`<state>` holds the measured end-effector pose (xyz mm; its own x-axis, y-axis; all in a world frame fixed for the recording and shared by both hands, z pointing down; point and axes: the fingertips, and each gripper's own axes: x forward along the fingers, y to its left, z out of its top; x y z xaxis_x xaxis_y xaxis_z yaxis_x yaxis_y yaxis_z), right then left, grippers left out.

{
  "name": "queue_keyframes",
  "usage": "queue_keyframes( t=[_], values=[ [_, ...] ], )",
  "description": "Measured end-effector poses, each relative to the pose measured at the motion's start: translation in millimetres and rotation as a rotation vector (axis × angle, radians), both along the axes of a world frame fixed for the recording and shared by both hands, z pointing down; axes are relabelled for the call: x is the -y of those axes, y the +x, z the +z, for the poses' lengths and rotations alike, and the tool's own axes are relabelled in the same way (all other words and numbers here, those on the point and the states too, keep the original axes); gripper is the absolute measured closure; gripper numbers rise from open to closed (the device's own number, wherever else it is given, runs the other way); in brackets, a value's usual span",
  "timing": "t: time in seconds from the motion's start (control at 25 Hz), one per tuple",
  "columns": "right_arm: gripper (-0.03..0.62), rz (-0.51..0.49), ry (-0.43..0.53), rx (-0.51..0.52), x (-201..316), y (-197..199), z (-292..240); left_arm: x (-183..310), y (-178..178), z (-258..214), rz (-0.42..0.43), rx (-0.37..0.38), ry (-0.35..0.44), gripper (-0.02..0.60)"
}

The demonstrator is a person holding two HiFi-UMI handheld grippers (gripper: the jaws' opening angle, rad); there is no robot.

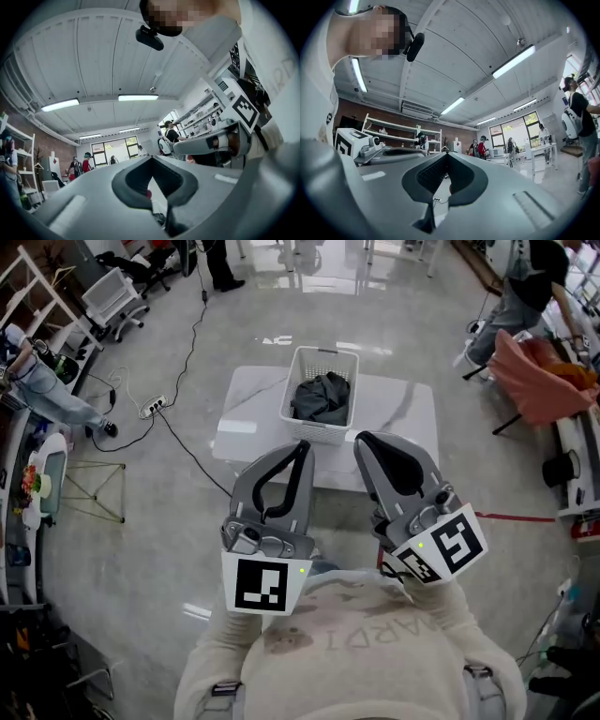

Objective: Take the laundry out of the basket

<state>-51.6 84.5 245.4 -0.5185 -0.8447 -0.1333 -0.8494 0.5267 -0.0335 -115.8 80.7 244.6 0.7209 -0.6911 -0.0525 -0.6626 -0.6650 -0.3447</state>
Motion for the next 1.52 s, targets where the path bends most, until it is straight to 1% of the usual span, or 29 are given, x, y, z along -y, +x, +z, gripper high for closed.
queue_keyframes(
  t=[0.04, 0.08, 0.12, 0.24, 0.28, 0.36, 0.44, 0.52, 0.6, 0.68, 0.76, 0.84, 1.04, 1.12, 1.2, 1.28, 1.4, 1.52],
  values=[
    [0.566, -0.005, 0.005, 0.0, -7.3, -1.4, -2.4, -10.5, 0.9, 0.0, 0.01, 0.022, 0.014, 0.581],
    [0.566, -0.011, 0.007, -0.003, -16.1, -3.3, -4.7, -20.9, 0.6, -0.6, 0.02, 0.021, 0.014, 0.581],
    [0.566, -0.016, 0.007, -0.01, -26.6, -5.3, -6.5, -30.8, -0.5, -1.3, 0.027, -0.006, -0.005, 0.581],
    [0.566, -0.015, -0.005, -0.047, -66.6, -3.1, -4.5, -59.6, -2.2, -2.2, 0.012, -0.176, -0.115, 0.581],
    [0.566, -0.009, -0.015, -0.058, -81.5, 1.1, -1.2, -70.0, -0.4, -2.3, 0.005, -0.217, -0.139, 0.581],
    [0.566, 0.002, -0.037, -0.065, -110.9, 12.3, 6.8, -92.3, 5.1, -2.8, -0.012, -0.263, -0.162, 0.581],
    [0.566, 0.011, -0.057, -0.062, -137.8, 22.2, 16.1, -118.2, 10.4, -3.5, -0.024, -0.284, -0.162, 0.581],
    [0.566, 0.01, -0.076, -0.05, -160.3, 26.1, 24.8, -145.0, 11.7, -2.1, -0.038, -0.281, -0.16, 0.581],
    [0.566, -0.006, -0.084, -0.033, -179.2, 25.2, 27.1, -165.6, 11.5, -1.3, -0.058, -0.261, -0.169, 0.581],
    [0.566, -0.021, -0.076, -0.026, -195.0, 26.7, 23.8, -179.0, 14.4, -4.8, -0.067, -0.252, -0.177, 0.581],
    [0.566, -0.021, -0.067, -0.028, -207.0, 31.7, 20.0, -188.2, 19.8, -11.5, -0.067, -0.253, -0.168, 0.581],
    [0.566, -0.019, -0.065, -0.029, -218.0, 35.7, 18.1, -197.0, 26.9, -15.8, -0.055, -0.243, -0.153, 0.581],
    [0.566, 0.007, -0.069, -0.032, -242.4, 42.4, 15.2, -222.8, 50.2, -17.2, 0.001, -0.177, -0.106, 0.581],
    [0.566, 0.027, -0.071, -0.029, -248.4, 42.8, 14.9, -231.5, 51.8, -15.9, 0.012, -0.162, -0.092, 0.581],
    [0.566, 0.048, -0.075, -0.027, -252.5, 39.9, 15.2, -237.2, 44.9, -12.8, 0.018, -0.156, -0.105, 0.581],
    [0.566, 0.065, -0.079, -0.027, -255.0, 34.9, 15.0, -239.2, 33.3, -10.5, 0.028, -0.161, -0.136, 0.581],
    [0.567, 0.074, -0.088, -0.019, -257.8, 23.9, 12.0, -242.3, 14.9, -17.9, 0.072, -0.215, -0.168, 0.581],
    [0.567, 0.072, -0.095, -0.019, -264.0, 7.4, 5.9, -250.2, -4.6, -20.3, 0.108, -0.22, -0.198, 0.581]
  ],
)
